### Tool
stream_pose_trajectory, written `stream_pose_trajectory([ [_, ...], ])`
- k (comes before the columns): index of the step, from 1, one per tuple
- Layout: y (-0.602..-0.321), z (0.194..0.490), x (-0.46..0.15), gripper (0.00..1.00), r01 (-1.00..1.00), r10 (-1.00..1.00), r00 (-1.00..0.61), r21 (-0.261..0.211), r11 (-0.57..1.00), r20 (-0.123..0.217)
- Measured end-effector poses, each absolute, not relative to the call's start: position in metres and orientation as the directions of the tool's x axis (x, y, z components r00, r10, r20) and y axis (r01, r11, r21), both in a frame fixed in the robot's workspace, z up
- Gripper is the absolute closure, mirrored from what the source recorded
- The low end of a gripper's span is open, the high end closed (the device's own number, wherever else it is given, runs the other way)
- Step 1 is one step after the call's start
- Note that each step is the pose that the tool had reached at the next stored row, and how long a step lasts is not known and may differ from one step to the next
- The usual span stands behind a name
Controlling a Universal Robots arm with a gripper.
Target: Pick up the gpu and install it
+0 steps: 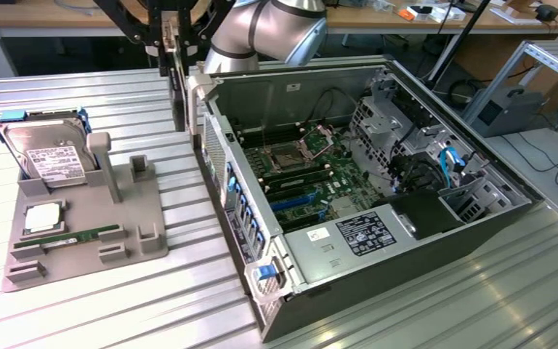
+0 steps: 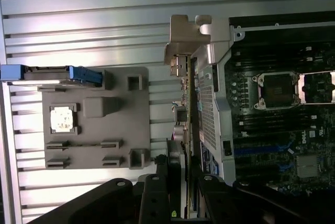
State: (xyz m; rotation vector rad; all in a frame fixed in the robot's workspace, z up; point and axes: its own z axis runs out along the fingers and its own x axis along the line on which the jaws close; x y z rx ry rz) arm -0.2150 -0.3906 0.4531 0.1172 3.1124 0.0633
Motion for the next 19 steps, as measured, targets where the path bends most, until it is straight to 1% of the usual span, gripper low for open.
stream_pose_trajectory([
  [19,-0.391,0.453,-0.177,0.73,0.075,0.076,-0.997,0.042,0.996,-0.025],
])
